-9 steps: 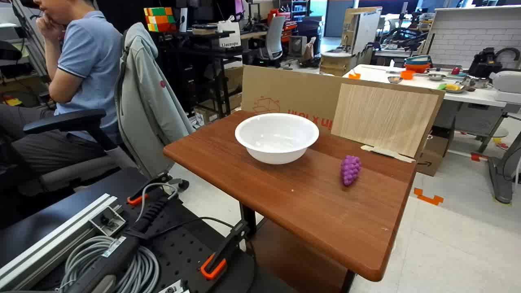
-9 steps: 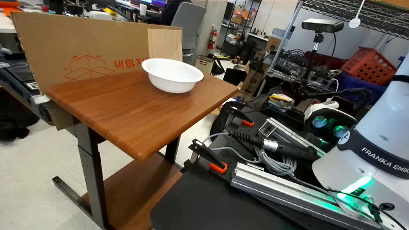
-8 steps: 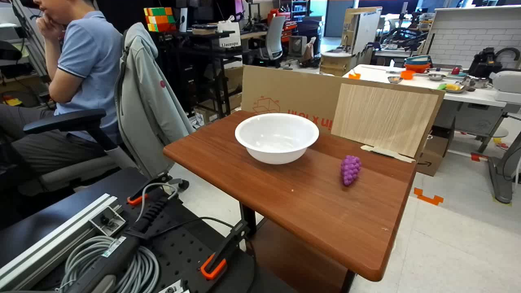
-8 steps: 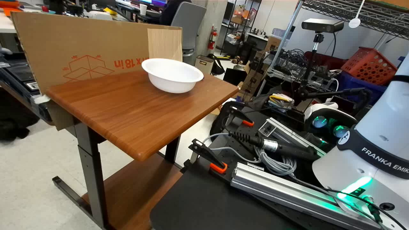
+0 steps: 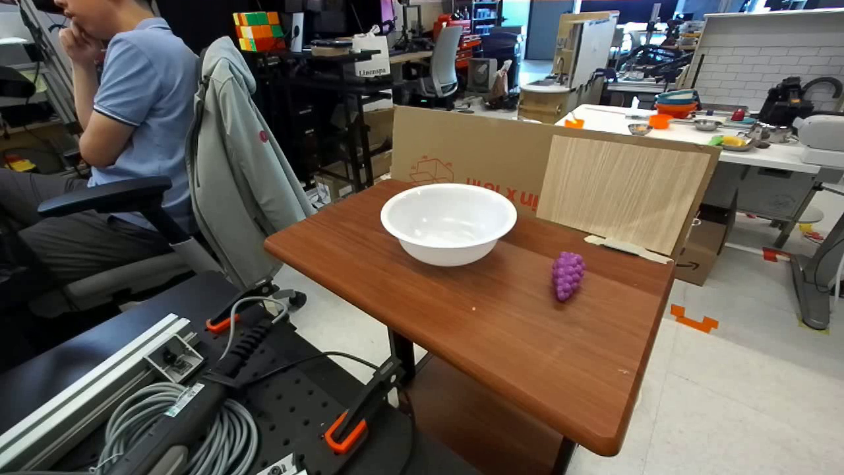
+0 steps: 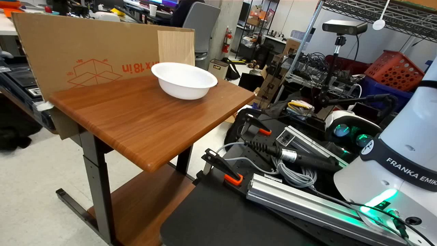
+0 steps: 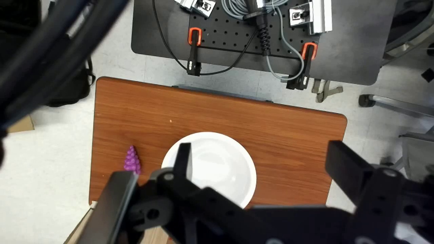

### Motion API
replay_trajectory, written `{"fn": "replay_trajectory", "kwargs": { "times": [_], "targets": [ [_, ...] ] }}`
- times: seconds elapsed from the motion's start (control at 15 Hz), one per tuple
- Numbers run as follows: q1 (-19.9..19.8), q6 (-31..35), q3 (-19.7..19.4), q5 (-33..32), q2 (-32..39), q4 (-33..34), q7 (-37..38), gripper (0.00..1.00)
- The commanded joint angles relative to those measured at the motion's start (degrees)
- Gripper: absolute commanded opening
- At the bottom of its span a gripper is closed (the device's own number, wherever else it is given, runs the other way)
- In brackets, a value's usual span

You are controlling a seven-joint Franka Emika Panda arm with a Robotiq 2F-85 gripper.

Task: Put the plastic grapes in the white bowl

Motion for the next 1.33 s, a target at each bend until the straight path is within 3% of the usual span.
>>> {"fn": "replay_trajectory", "kwargs": {
  "times": [0.0,0.13,0.33,0.67,0.93,1.27],
  "targets": [
    [1.3,0.6,-1.7,-0.1,1.2,0.9,-6.6,1.00],
    [1.2,0.3,-4.9,4.1,4.1,3.3,-13.0,1.00],
    [-1.3,0.0,-8.7,8.4,9.3,6.2,-12.7,1.00],
    [-5.5,16.1,-9.7,7.1,17.6,5.5,-0.5,1.00],
    [-6.3,28.7,-9.0,1.7,25.0,5.2,11.2,1.00],
    [-6.3,31.1,-10.8,-3.6,33.6,9.1,26.9,1.00]
  ]
}}
